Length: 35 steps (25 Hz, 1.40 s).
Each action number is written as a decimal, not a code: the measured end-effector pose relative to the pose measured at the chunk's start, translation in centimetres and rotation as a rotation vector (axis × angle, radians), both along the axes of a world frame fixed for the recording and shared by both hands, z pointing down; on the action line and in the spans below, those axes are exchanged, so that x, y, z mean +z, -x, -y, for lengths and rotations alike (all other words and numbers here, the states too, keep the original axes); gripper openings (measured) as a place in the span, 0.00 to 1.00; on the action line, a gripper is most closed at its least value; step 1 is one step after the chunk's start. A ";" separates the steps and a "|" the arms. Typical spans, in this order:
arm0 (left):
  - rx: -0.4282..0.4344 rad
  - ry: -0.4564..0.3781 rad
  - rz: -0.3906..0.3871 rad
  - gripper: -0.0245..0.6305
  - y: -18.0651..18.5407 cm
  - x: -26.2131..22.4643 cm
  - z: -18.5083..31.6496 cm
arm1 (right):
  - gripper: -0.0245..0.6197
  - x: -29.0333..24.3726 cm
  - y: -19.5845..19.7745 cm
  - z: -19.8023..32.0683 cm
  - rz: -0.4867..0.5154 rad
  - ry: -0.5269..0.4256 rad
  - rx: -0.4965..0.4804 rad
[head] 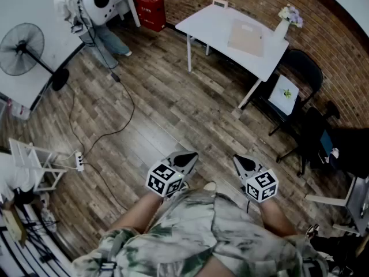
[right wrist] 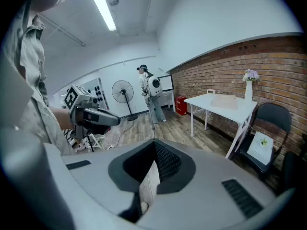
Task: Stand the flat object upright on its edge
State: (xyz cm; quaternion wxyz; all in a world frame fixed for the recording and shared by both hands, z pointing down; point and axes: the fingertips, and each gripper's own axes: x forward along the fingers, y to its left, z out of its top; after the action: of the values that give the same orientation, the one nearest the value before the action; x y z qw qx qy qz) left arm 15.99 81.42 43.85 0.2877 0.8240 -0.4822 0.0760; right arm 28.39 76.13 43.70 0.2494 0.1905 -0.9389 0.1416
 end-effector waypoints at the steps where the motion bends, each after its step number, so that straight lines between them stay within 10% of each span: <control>1: -0.001 -0.005 0.006 0.07 0.3 -0.1 0.2 | 0.07 0.0 0.4 0.1 0.005 -0.001 -0.003; 19: 0.095 -0.043 0.017 0.08 2.5 0.3 3.7 | 0.07 1.8 2.5 2.1 0.036 0.060 0.108; 35: -0.073 -0.029 0.131 0.08 9.3 0.9 32.9 | 0.15 3.6 8.5 34.1 0.094 0.046 -0.005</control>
State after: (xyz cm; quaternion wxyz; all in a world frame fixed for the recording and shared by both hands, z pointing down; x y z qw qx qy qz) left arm 6.64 48.48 44.80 0.2465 0.8031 -0.5307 0.1122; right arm 19.86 42.01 47.35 0.2097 0.1754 -0.9465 0.1715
